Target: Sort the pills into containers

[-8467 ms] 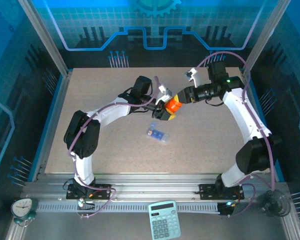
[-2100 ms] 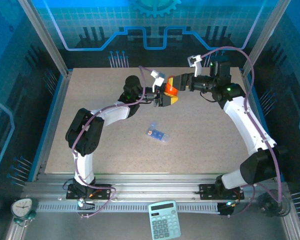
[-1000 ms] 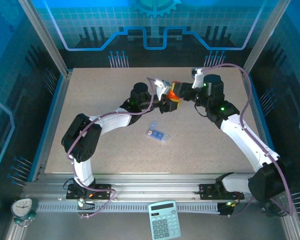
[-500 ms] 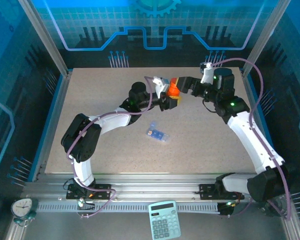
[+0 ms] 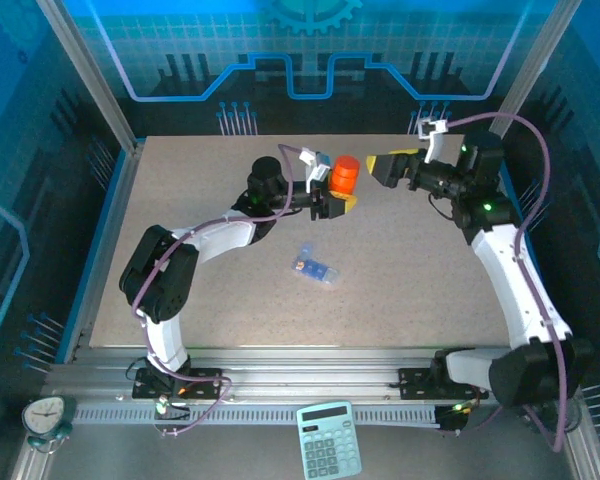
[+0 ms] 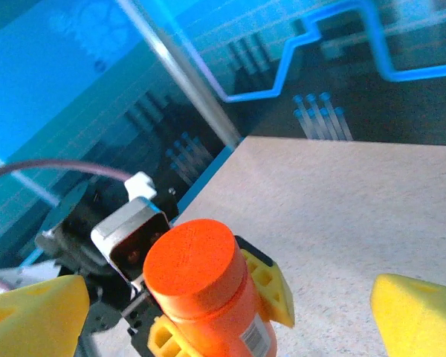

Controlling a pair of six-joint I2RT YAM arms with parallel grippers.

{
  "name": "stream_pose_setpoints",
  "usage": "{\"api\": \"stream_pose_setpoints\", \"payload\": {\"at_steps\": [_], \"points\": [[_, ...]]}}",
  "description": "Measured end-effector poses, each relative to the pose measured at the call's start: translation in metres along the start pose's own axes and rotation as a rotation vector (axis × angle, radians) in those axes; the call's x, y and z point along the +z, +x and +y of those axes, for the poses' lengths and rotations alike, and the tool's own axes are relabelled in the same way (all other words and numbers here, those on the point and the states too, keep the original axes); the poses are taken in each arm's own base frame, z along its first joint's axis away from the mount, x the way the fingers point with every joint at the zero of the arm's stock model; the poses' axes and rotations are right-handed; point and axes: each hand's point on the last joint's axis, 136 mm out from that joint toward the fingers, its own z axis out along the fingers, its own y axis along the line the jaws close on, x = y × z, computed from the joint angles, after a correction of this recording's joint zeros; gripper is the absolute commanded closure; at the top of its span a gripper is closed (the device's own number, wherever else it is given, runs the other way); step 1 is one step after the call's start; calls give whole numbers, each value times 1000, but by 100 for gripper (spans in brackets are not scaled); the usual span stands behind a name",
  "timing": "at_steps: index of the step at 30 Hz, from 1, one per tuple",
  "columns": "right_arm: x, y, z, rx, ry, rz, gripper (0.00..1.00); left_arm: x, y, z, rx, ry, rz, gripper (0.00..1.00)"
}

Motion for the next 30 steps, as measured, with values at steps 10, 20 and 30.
{"api": "stream_pose_setpoints", "payload": {"at_steps": [10, 20, 30], "points": [[24, 2, 32, -86, -186, 99, 8, 2, -16, -21, -21, 119, 5, 92], [43, 22, 35, -85, -226, 174, 30, 2, -15, -25, -31, 143, 13, 92], [46, 25, 34, -104, -208, 179, 60, 0, -13, -23, -58, 138, 22, 93]]}}
